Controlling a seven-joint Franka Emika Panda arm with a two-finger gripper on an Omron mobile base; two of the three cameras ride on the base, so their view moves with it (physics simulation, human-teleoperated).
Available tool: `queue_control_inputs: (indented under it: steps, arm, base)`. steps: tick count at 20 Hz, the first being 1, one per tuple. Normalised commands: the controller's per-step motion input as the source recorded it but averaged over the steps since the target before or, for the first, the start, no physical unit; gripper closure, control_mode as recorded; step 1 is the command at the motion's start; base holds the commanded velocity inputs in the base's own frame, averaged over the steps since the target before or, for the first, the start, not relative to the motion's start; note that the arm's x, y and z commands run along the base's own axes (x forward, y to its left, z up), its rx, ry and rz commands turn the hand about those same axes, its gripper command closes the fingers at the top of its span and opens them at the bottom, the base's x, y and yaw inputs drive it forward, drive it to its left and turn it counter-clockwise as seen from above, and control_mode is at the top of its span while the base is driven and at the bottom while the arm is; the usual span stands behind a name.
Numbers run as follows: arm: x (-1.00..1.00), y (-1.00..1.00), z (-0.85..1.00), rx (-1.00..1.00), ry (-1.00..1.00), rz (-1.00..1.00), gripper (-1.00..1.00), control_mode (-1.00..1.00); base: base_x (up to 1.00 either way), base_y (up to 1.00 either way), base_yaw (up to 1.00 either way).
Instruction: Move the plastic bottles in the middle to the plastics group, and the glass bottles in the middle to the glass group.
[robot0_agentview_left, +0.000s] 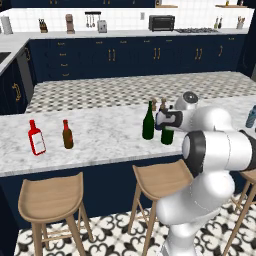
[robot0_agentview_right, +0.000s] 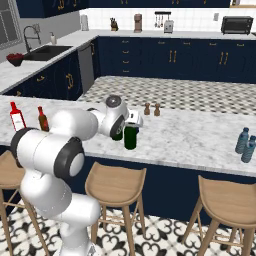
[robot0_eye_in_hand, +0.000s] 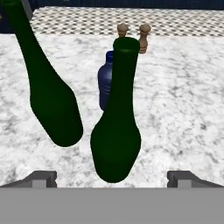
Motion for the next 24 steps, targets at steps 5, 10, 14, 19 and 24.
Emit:
queue_control_inputs:
  steps: [5, 10, 14, 19, 24]
  arm:
    - [0.14, 0.0, -0.19, 0.0, 0.0, 0.0, -1.0, -1.0]
    - [0.14, 0.0, -0.1, 0.0, 0.0, 0.0, -1.0, -1.0]
    - [0.05, -0.03, 0.0, 0.0, 0.0, 0.0, -1.0, -1.0]
    - [0.05, -0.01, 0.0, 0.0, 0.0, 0.0, -1.0, -1.0]
    - [0.11, 0.0, -0.07, 0.0, 0.0, 0.0, -1.0, -1.0]
  base:
    - [0.0, 0.0, 0.0]
    - [0.0, 0.0, 0.0]
    - [0.0, 0.0, 0.0]
    - [0.0, 0.0, 0.0]
    - [0.0, 0.0, 0.0]
